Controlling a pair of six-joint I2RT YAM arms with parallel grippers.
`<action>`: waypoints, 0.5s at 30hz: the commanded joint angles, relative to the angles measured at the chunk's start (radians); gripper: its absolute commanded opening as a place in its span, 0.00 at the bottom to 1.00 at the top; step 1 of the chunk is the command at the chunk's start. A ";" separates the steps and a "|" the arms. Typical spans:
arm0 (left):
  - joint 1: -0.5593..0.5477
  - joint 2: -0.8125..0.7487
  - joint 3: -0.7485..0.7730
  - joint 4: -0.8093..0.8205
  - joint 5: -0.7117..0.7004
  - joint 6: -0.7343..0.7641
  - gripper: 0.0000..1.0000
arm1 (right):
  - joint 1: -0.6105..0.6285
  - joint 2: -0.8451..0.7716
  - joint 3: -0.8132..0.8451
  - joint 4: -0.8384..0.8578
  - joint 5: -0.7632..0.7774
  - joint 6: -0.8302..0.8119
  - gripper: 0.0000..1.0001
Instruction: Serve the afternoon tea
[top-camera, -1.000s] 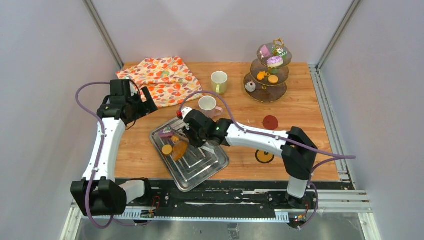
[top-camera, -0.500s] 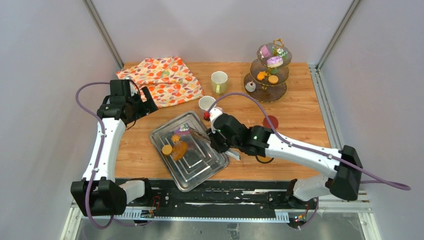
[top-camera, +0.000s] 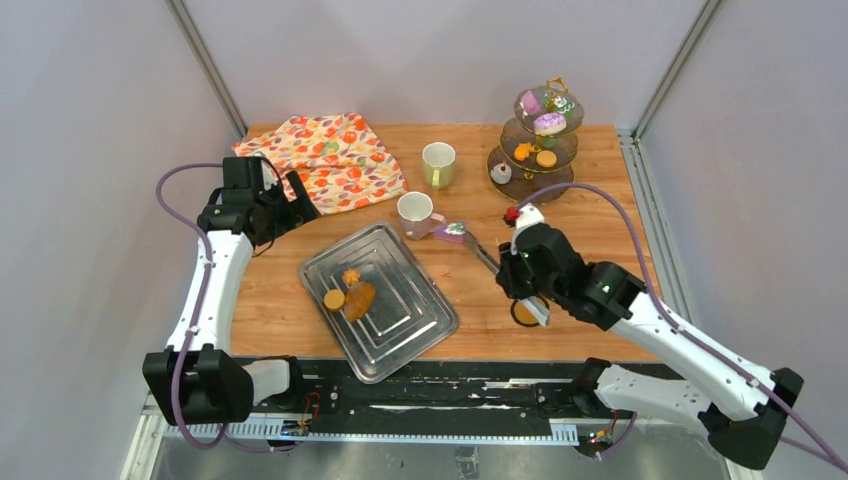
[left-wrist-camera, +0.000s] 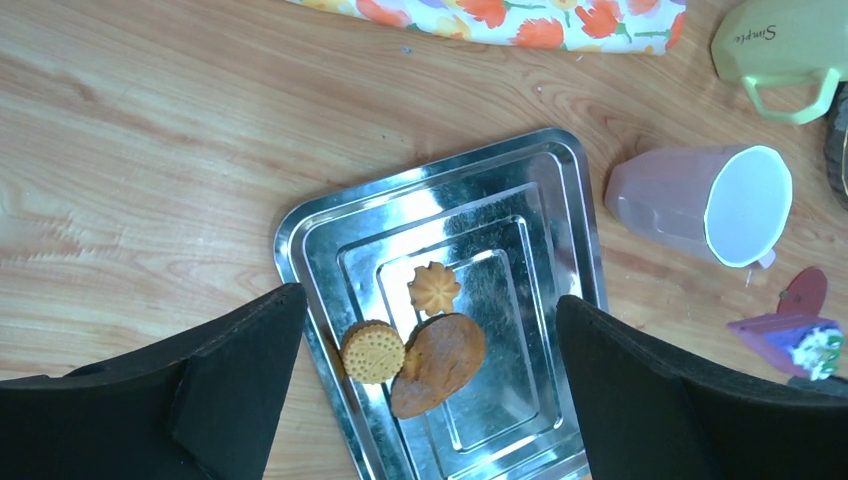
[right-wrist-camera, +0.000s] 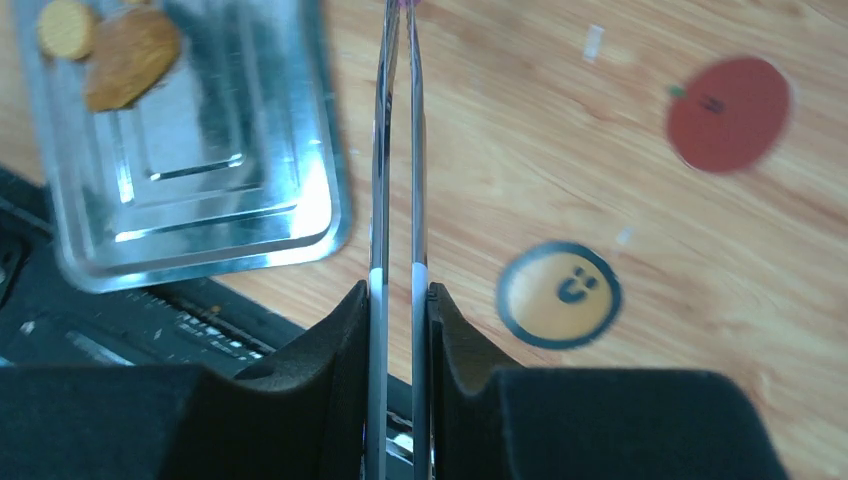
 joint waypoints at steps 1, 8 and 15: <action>0.005 0.002 0.029 0.025 0.015 0.001 1.00 | -0.162 -0.083 -0.029 -0.114 0.035 -0.007 0.01; 0.005 0.014 0.033 0.028 0.027 -0.003 1.00 | -0.478 -0.086 -0.011 -0.101 -0.034 -0.091 0.01; 0.005 0.013 0.032 0.028 0.015 0.005 1.00 | -0.611 0.007 -0.021 0.045 -0.067 -0.126 0.01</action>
